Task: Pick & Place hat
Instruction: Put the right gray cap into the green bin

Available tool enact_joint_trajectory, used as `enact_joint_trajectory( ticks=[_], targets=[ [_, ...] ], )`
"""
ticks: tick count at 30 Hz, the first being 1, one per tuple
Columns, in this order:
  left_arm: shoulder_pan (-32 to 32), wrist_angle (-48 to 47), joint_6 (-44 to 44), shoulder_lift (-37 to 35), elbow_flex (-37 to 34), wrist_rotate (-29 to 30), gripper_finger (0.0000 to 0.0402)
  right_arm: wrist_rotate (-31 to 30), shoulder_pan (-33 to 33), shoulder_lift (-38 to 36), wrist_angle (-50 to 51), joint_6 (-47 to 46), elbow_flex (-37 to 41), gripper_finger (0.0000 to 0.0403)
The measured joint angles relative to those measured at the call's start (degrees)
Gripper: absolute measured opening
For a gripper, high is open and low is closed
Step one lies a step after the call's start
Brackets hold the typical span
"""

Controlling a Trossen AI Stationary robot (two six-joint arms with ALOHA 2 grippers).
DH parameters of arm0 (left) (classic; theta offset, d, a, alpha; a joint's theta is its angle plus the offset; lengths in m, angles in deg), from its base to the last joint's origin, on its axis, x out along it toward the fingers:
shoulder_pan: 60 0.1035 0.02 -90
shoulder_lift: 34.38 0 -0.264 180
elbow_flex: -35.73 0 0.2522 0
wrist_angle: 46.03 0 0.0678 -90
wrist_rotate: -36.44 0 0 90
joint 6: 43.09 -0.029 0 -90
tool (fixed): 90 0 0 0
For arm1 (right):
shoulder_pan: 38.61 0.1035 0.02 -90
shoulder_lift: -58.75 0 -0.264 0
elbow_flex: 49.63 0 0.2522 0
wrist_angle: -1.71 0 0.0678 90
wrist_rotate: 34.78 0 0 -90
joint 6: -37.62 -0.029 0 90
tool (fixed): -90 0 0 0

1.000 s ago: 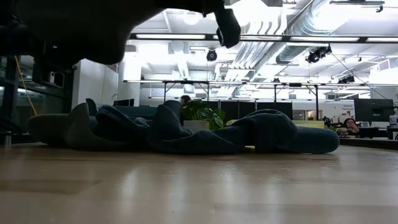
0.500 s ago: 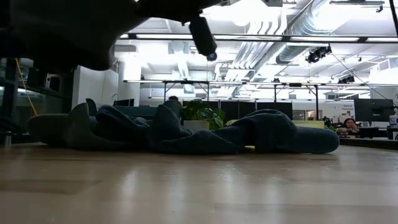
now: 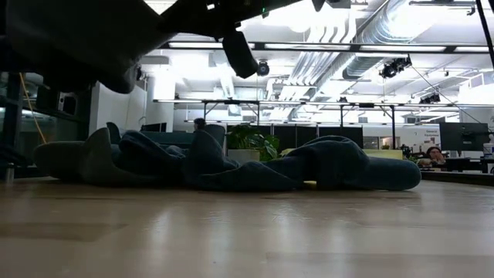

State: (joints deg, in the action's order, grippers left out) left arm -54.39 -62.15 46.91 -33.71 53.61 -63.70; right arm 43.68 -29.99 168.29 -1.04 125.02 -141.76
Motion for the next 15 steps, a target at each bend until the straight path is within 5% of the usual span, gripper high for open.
enact_joint_trajectory(
  ticks=[11,15],
  targets=[
    [0.00,-0.85,-1.88,0.00,0.00,2.08,0.0019,-0.19,-1.01,0.00,-0.04,-0.16,0.00,0.0003],
    [0.00,-0.84,-3.68,0.00,0.00,3.08,0.0014,-0.32,-1.16,0.00,-0.07,-0.07,0.00,0.0019]
  ],
)
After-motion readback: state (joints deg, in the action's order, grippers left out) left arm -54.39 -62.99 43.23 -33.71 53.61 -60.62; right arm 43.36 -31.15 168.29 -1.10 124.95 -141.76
